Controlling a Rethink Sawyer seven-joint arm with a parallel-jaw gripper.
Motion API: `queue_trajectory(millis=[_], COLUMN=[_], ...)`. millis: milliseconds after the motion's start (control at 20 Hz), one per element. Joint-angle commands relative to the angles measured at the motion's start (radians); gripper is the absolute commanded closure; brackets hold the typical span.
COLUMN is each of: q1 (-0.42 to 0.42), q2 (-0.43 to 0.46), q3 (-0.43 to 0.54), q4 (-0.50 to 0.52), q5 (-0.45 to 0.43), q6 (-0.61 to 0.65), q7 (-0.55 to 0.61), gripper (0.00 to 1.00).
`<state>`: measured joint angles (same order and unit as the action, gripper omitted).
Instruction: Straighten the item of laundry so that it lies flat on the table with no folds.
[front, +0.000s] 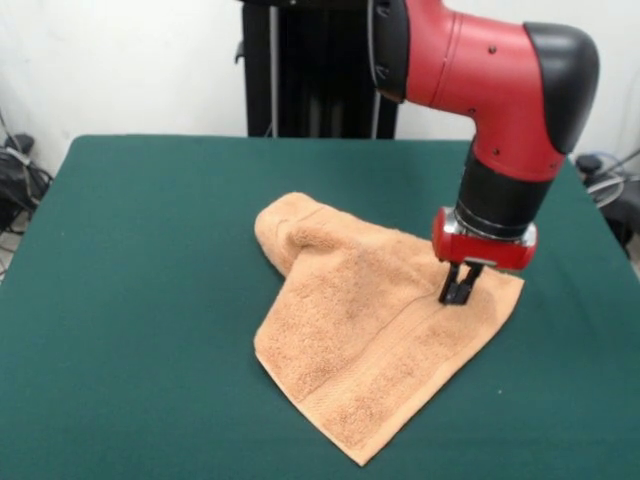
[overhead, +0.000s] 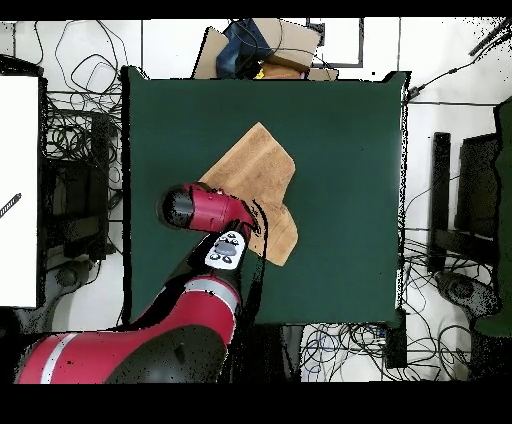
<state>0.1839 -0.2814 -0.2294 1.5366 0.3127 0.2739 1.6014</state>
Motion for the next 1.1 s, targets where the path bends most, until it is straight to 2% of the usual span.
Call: queue_trajectory(millis=[50, 650, 1000, 1100], q1=[0.065, 0.126, 0.114, 0.088], q2=[0.093, 0.129, 0.126, 0.122], q3=[0.196, 0.181, 0.191, 0.208], q4=[-0.038, -0.087, -0.063, -0.036], q5=[0.077, 0.151, 0.163, 0.146], q6=[0.117, 0.114, 0.08, 0.045], q7=[0.24, 0.27, 0.234, 0.202], gripper=[1.0, 1.0, 1.0, 1.0])
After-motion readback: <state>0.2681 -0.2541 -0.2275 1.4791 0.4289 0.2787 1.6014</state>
